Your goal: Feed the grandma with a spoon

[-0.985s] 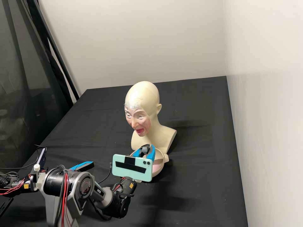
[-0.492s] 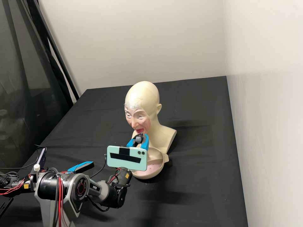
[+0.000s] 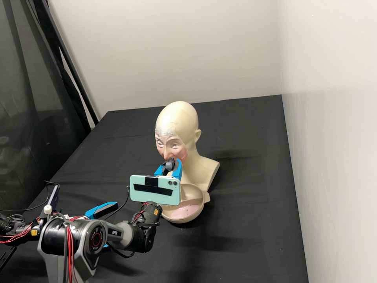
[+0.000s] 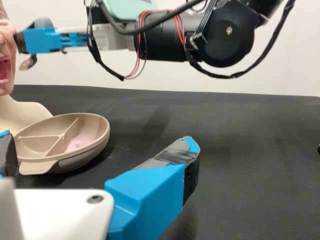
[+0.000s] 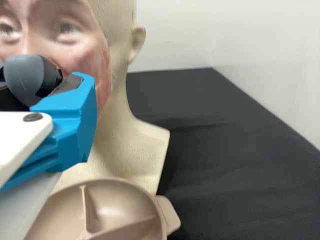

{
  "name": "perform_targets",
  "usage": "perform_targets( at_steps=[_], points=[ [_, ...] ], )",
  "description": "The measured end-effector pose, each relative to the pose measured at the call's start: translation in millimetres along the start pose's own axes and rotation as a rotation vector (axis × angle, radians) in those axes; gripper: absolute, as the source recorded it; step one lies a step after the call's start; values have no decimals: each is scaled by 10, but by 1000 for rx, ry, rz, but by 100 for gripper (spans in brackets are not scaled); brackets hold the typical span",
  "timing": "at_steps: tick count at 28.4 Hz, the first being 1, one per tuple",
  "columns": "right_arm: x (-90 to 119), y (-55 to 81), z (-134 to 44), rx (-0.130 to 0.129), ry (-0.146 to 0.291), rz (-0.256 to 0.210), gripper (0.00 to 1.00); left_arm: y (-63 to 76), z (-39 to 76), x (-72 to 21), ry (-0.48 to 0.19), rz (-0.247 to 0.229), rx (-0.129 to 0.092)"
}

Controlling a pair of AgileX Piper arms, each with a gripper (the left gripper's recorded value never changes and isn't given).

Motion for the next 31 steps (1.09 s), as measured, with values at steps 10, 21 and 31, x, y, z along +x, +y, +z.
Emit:
perform_targets(
  at_steps=[10,21,31],
  points=[
    [32,50,-58,2,17,15,0,-6,-1,2,0,-2,0],
    [66,9,-128,15,19,1,0,-5,-8,2,3,-2,0],
    [89,-20,-133,24,9,-4,0,-5,-8,2,3,-2,0]
  ],
)
